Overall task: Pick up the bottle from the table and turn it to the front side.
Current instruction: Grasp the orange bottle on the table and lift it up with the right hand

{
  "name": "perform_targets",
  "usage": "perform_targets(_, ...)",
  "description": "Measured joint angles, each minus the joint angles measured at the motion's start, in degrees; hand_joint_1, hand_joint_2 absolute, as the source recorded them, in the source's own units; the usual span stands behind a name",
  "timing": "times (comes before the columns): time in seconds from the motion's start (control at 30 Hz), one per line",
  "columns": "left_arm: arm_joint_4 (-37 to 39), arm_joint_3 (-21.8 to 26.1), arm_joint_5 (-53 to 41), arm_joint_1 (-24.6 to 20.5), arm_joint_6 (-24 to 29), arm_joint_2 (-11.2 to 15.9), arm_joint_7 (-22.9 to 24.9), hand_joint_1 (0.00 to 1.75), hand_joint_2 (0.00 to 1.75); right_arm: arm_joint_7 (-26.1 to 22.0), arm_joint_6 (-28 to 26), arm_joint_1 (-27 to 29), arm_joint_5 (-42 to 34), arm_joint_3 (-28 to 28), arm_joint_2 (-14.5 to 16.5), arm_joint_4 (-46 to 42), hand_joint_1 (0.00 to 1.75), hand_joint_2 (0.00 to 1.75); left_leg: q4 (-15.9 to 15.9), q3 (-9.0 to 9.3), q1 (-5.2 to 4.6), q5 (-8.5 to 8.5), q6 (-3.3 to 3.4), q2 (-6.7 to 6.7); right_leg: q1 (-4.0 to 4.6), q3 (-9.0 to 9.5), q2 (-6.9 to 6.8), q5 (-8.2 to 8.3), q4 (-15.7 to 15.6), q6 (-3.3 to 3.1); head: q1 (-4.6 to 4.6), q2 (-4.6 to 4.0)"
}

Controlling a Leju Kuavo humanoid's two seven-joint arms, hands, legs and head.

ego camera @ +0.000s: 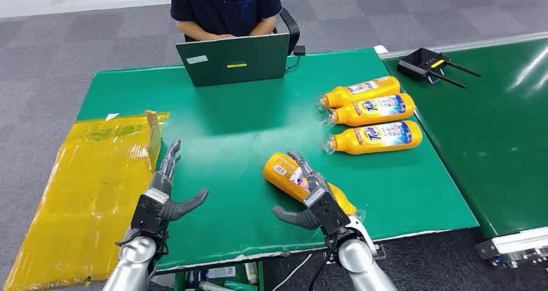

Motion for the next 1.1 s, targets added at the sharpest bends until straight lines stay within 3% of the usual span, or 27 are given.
perform_targets(0.73, -0.8, 1.4, -1.8, 1.0, -0.6, -0.7, 0.0, 0.0, 1.75, 0.4, -0.2, 1.9, 2.2, -2.3, 0.1, -1.2, 0.0, 1.75, 0.0, 0.0, 0.0, 0.0, 0.0, 0.0, 0.0, 0.0, 0.0, 0.0, 0.0, 0.0, 0.0, 0.0)
perform_targets(1.1, -1.3, 3.8, -3.6, 1.2, -2.8, -1.1, 0.0, 0.0, 1.75, 9.2, 1.9, -0.8, 16.6, -3.8, -2.8, 0.3, 0.0, 1.75, 0.0, 0.0, -0.01, 0.02, 0.03, 0.0, -0.01, 0.02, -0.02, 0.02, 0.0, 0.02, 0.0, 0.0)
